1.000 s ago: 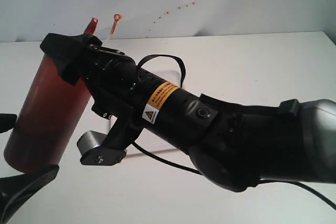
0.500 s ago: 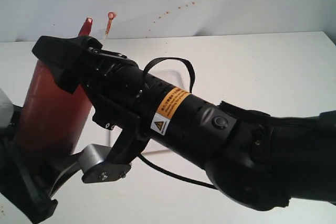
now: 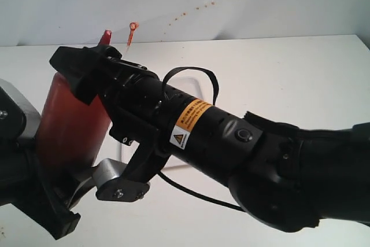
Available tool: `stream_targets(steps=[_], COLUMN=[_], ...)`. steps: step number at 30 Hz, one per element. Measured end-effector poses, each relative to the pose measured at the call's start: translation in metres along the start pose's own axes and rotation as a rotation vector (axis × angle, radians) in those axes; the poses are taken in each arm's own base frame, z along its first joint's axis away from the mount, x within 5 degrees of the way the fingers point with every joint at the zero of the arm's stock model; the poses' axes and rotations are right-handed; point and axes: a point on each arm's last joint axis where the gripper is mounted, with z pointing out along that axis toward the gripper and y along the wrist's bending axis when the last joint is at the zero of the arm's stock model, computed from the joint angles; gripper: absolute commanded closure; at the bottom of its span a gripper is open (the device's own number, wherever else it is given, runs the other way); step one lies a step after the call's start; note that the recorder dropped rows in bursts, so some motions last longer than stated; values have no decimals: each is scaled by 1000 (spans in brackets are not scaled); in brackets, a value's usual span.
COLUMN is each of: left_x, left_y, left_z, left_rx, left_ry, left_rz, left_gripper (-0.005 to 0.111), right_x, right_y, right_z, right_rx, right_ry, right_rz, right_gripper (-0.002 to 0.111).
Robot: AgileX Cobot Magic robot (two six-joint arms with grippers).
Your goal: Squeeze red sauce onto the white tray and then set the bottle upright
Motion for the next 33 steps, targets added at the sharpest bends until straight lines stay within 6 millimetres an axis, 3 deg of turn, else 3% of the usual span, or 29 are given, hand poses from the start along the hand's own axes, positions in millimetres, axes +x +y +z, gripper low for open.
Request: stream_targets(steps=[4,9,11,20,25,33], left_x=[-1,-1,-1,-6,-10,-14], left_y=[0,0,0,0,0,0], left_z=[0,0,1,1,1,1], left_rx=[0,-1,-1,-3,-5,-6], left_ry=[-12,-19,-24,-80,-129,-164], left_rz=[0,0,2,2,2,2], left_gripper=[106,107,107,107,107,107], right_x=[1,1,3,12,23,62], right_y=[0,0,-2,-11,-21,-65], right_z=[0,0,-1,-3,-9,-45], right_rx=[1,0,19,98,129,326], right_ry=[2,3,23,106,153,236], right_rz=[2,10,68,278,483,1231], right_gripper=[82,24,14,12,12,13])
